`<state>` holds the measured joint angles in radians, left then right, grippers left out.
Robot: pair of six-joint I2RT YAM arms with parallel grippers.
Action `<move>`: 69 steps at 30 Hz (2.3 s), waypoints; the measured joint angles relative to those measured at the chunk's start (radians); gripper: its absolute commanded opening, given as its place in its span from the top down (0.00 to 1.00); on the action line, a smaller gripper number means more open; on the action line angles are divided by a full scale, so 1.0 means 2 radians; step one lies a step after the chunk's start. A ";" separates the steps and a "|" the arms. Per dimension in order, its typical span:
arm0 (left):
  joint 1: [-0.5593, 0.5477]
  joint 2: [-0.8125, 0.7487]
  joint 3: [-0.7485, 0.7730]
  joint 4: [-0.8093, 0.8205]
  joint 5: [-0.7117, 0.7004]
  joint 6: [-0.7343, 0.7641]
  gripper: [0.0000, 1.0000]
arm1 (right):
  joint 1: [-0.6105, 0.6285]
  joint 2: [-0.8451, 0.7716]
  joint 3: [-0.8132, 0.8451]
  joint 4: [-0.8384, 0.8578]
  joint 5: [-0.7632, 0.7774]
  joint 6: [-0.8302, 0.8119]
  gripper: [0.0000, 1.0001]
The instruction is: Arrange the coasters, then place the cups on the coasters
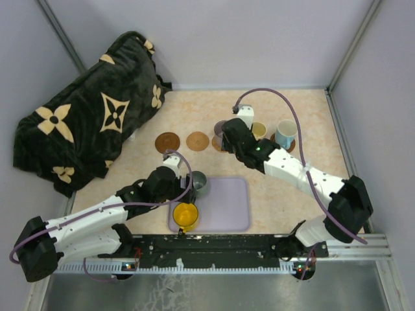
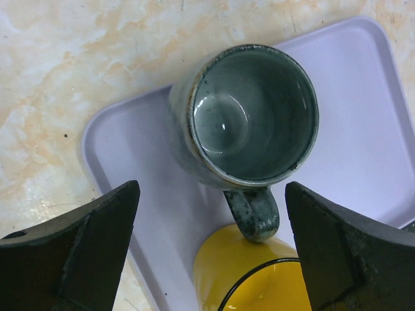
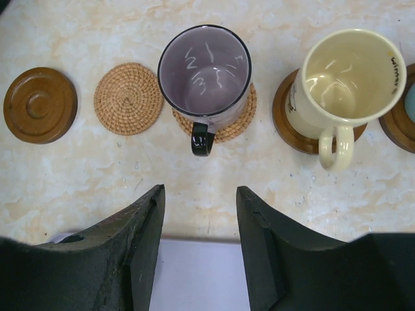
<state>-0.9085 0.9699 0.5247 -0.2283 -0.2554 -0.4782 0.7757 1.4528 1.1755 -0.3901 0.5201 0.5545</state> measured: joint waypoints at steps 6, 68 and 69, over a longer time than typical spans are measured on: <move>0.000 0.002 0.000 -0.002 0.028 0.000 0.02 | 0.002 -0.067 -0.045 -0.013 0.011 0.005 0.50; -0.003 0.096 0.076 -0.008 0.022 0.045 1.00 | 0.052 -0.240 -0.223 -0.072 0.010 0.089 0.52; -0.003 0.099 0.090 -0.009 0.012 0.050 1.00 | 0.053 -0.247 -0.227 -0.072 0.010 0.090 0.52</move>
<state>-0.9146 1.1683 0.7044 -0.2459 -0.2306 -0.3775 0.8810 0.9592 0.7216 -0.5346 0.5404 0.7345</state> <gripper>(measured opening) 0.277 0.483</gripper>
